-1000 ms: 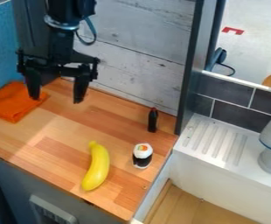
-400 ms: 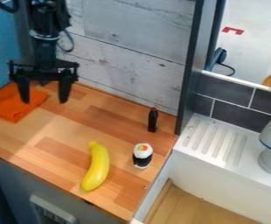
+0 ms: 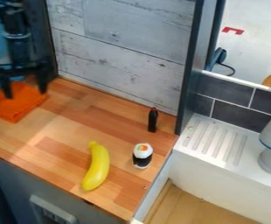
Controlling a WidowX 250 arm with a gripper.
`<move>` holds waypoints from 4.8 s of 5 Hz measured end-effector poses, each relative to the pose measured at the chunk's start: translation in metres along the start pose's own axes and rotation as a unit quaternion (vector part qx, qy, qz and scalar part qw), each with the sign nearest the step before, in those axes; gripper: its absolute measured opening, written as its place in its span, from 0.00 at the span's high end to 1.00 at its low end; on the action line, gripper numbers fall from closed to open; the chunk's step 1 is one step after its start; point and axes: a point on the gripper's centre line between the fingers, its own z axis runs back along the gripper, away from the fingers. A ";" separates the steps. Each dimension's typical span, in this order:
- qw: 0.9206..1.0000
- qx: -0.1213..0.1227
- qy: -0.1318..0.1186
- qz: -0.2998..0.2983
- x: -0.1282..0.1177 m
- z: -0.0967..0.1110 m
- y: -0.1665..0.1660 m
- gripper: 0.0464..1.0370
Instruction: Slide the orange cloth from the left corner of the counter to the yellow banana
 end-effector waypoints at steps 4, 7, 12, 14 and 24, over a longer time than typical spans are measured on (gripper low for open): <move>0.990 -0.032 -0.048 0.129 0.057 -0.029 -0.043 0.03; 0.985 -0.009 -0.070 0.157 0.063 -0.039 -0.027 0.03; 0.976 0.021 -0.036 0.214 0.085 -0.063 -0.010 0.03; 0.976 0.037 -0.029 0.211 0.085 -0.075 -0.009 0.03; 1.000 0.012 0.004 -0.023 -0.086 -0.066 -0.116 0.03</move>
